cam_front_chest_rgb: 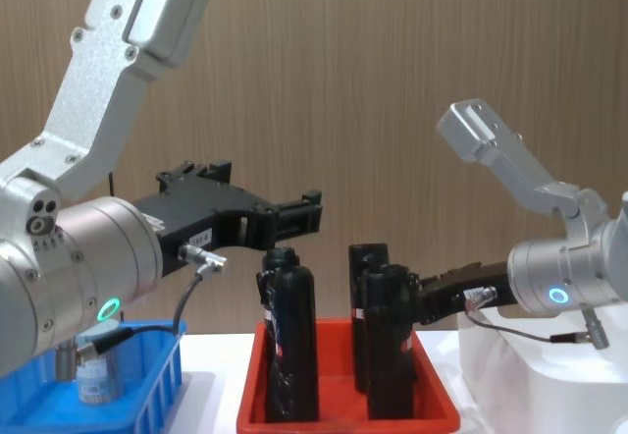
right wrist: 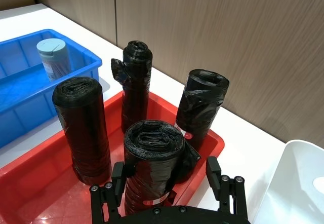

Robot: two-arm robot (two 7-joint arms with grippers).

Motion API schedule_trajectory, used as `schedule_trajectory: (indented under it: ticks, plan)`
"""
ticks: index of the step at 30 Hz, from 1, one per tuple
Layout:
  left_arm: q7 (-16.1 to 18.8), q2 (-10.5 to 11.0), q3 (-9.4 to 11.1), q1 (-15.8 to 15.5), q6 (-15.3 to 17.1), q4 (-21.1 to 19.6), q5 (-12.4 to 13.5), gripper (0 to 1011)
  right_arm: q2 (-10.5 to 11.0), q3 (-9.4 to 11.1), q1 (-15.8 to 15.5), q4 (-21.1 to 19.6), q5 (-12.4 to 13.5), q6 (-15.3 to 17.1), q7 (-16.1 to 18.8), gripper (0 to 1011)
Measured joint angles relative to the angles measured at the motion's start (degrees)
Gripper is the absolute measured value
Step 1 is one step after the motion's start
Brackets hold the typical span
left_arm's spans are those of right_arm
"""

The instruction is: Pick the cotton swabs from the blue box and place them into the white box.

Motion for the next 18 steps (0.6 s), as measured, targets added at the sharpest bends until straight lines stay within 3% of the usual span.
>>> schedule_trajectory:
  ticks: [18]
  plan:
    - [0.0, 0.0, 0.0, 0.0, 0.0, 0.0, 0.0, 1004, 0.09, -0.29, -0.07, -0.25, 0.88, -0.2, 1.68, 1002]
